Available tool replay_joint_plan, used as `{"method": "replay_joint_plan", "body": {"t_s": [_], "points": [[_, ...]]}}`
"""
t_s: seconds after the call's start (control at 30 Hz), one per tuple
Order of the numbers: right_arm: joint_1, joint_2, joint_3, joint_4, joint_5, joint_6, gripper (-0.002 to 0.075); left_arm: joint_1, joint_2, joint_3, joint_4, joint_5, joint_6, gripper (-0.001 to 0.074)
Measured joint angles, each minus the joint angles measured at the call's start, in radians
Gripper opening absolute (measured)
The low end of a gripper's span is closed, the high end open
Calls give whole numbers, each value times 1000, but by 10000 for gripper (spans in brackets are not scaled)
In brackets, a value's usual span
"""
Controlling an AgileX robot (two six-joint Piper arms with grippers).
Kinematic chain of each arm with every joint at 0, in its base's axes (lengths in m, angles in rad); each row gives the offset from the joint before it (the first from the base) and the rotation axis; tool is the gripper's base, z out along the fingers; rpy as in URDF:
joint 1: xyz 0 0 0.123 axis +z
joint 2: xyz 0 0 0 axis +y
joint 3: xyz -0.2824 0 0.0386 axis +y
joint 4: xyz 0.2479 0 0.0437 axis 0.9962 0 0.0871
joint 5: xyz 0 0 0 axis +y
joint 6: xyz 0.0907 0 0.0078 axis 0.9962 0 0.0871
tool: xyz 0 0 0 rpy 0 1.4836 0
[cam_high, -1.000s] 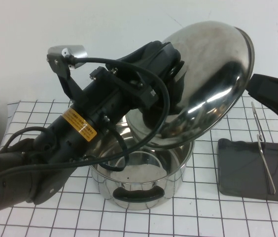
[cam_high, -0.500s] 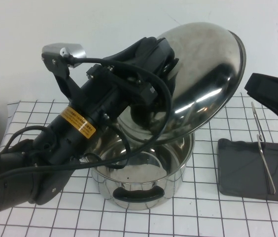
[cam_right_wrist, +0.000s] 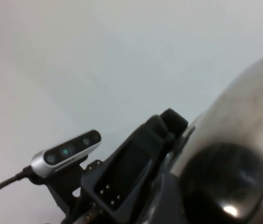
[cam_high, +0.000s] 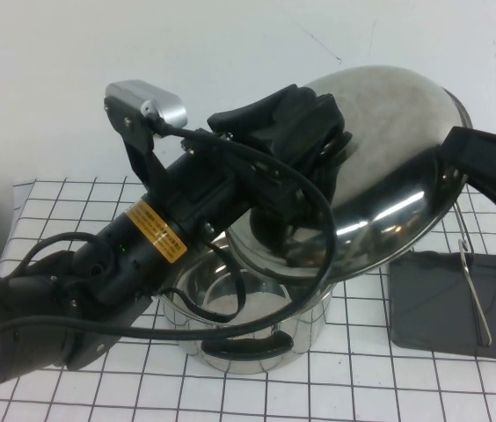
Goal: Put pot lid on rack
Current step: Hand over the pot lid
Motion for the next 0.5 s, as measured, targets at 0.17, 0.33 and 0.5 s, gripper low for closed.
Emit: {"method": "replay_joint_plan", "body": {"t_s": [0.17, 0.33, 0.5], "points": [[0, 0, 0, 17, -2, -3, 513, -27, 0, 0, 3, 5, 0, 330], [0, 0, -1, 28, -2, -26, 492, -72, 30, 0, 3, 3, -3, 330], [0, 0, -1, 38, -4, -36, 242, -90, 74, 0, 3, 1, -26, 330]]}}
